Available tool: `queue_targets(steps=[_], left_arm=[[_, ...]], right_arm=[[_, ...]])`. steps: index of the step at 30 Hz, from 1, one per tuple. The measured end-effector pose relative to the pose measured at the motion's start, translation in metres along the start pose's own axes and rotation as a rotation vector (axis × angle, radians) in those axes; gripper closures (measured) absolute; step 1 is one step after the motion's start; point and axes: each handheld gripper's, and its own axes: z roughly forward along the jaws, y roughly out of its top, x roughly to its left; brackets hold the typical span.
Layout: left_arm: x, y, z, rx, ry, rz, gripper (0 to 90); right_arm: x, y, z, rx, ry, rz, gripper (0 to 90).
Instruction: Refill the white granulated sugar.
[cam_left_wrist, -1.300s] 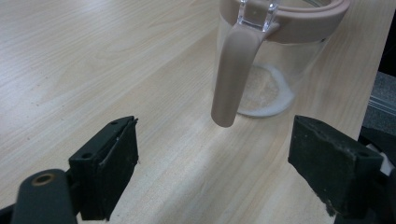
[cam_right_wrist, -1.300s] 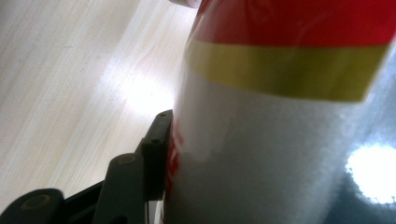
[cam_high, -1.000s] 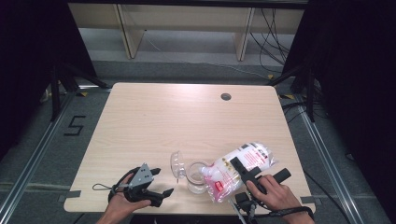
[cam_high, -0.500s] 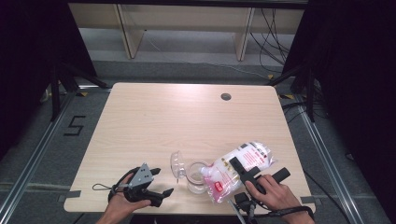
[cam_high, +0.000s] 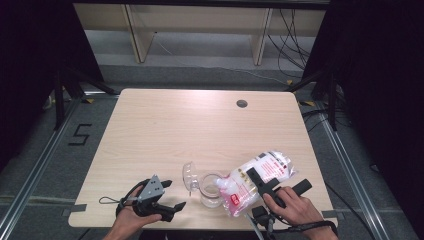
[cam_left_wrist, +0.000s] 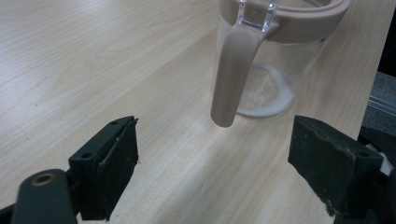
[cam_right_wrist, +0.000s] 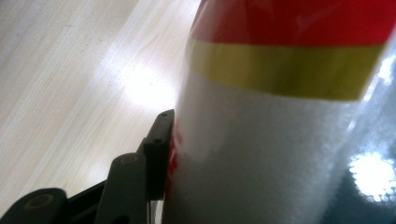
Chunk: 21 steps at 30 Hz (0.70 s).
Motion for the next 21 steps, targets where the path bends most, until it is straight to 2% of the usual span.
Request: queue_targets(steps=[8,12,21], left_arm=[[0.0008,0.0003,-0.0008,0.007,0.006,0.013,15.5],[-0.0002,0.0003,-0.0003,-0.005,0.0,-0.002,15.5],[-0.0002,0.0003,-0.0004,-0.004,0.0,0.0,15.5]], right_arm=[[-0.0001,-0.0001,-0.0006,-0.011,-0.004,0.013,52.6],[0.0,-0.0002,-0.0007,-0.01,-0.001,0.014,52.7],[0.0001,0.0002,-0.0017,-0.009,0.006,0.011,52.9]])
